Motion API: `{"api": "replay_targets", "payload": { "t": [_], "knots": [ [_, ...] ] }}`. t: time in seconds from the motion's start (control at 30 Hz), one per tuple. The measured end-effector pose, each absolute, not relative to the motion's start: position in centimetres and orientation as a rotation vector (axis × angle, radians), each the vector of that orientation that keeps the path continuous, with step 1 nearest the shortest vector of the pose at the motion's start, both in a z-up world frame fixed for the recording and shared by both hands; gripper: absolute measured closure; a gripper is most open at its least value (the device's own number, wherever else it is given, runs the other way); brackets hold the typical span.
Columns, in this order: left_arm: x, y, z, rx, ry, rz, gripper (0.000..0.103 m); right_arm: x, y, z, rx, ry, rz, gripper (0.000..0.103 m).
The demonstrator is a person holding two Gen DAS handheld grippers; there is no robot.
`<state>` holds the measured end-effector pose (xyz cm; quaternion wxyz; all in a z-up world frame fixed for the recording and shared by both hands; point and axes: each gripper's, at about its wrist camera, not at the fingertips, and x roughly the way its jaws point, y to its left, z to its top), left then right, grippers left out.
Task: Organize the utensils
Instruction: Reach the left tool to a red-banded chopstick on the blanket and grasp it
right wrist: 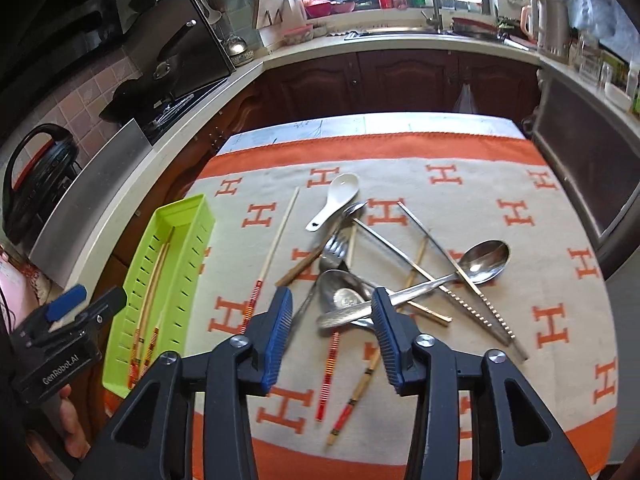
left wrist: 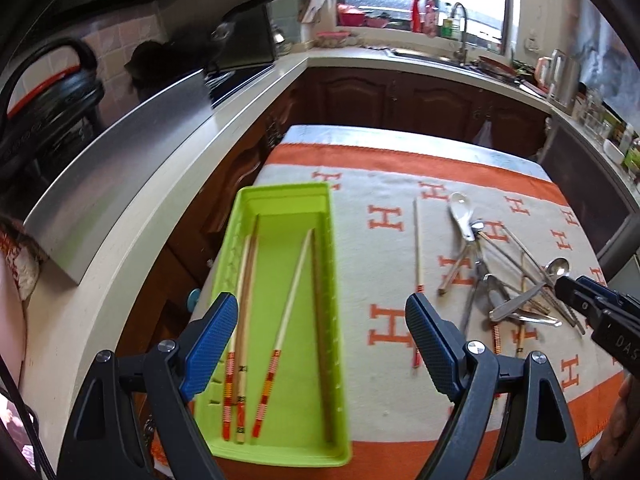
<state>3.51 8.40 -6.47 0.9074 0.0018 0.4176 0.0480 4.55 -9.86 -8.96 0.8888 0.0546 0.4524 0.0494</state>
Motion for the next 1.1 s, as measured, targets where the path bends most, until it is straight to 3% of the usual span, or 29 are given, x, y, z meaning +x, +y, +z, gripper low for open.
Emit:
{"api": "replay_targets", "payload": {
  "t": [0.3, 0.43, 0.57, 0.8, 1.1],
  "knots": [
    [5.4, 3.2, -5.5, 0.043, 0.869, -0.011, 0.019, 3.4, -14.4, -8.7, 0.177, 0.907, 0.107, 0.053],
    [7.8, 2.5, -6.9, -0.018, 0.947, -0.032, 0.035, 3.4, -16.3, -9.3, 0.202, 0.926, 0.109, 0.053],
    [10.1, 1.2, -9.1, 0.003, 0.992, -0.05, 0.038, 3.7, -17.8, -10.4, 0.221, 0.944, 0.112, 0.053],
    [14.8, 0.5, -13.6, -0.058, 1.095, -0.105, 0.066, 5.2, -18.9, -12.9, 0.271, 0.995, 0.14, 0.053],
    [17.9, 0.4, -18.0, -0.037, 1.162, -0.039, 0.07, 6.9, -19.5, -15.3, 0.279, 1.032, 0.163, 0.053]
  ]
}}
